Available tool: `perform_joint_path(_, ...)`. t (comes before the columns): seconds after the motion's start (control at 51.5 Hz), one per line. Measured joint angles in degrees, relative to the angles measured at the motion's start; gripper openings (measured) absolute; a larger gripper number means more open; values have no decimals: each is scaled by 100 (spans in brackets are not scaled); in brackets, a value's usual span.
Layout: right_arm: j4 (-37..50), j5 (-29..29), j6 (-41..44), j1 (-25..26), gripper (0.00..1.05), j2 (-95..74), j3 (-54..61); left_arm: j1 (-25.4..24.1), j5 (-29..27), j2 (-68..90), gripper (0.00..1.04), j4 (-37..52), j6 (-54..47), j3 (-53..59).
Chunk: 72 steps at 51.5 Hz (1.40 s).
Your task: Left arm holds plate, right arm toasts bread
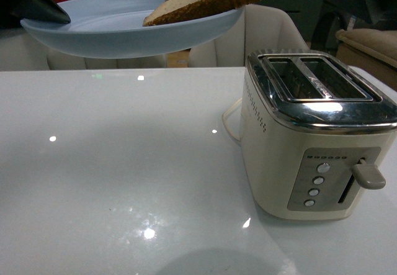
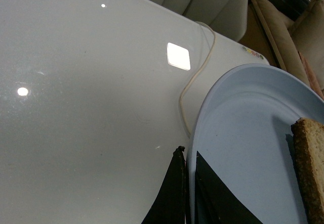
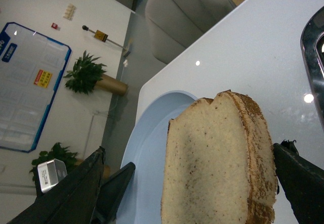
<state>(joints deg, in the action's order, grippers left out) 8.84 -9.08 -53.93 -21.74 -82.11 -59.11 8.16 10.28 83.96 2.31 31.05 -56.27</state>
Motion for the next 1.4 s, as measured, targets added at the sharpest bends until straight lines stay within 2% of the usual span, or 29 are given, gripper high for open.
perform_joint_path(0.058,22,-26,-131,0,95,-48,0,0,0,0,3,-4,0,0)
perform_joint_path(0.136,59,-59,-225,0,81,-98,0,0,0,0,3,-2,0,0)
perform_joint_path(0.35,85,-59,-354,-2,33,-116,0,0,2,0,3,-2,2,0)
perform_joint_path(0.563,46,-39,-358,-39,4,-107,0,0,2,0,3,0,2,0)
perform_joint_path(0.738,-52,118,-315,-33,2,-7,-48,0,2,0,3,0,2,0)
perform_joint_path(0.796,-232,424,-87,-33,2,116,-164,0,2,0,3,0,2,0)
perform_joint_path(0.951,-424,1657,1451,125,2,640,-557,0,4,0,3,2,4,0)
perform_joint_path(1.087,-365,2365,2651,236,2,896,-619,0,2,0,3,2,2,0)
perform_joint_path(1.282,-520,2544,3716,323,2,896,-616,0,4,0,3,2,4,0)
perform_joint_path(1.398,-603,2492,3888,380,2,815,-518,-2,2,0,3,4,2,0)
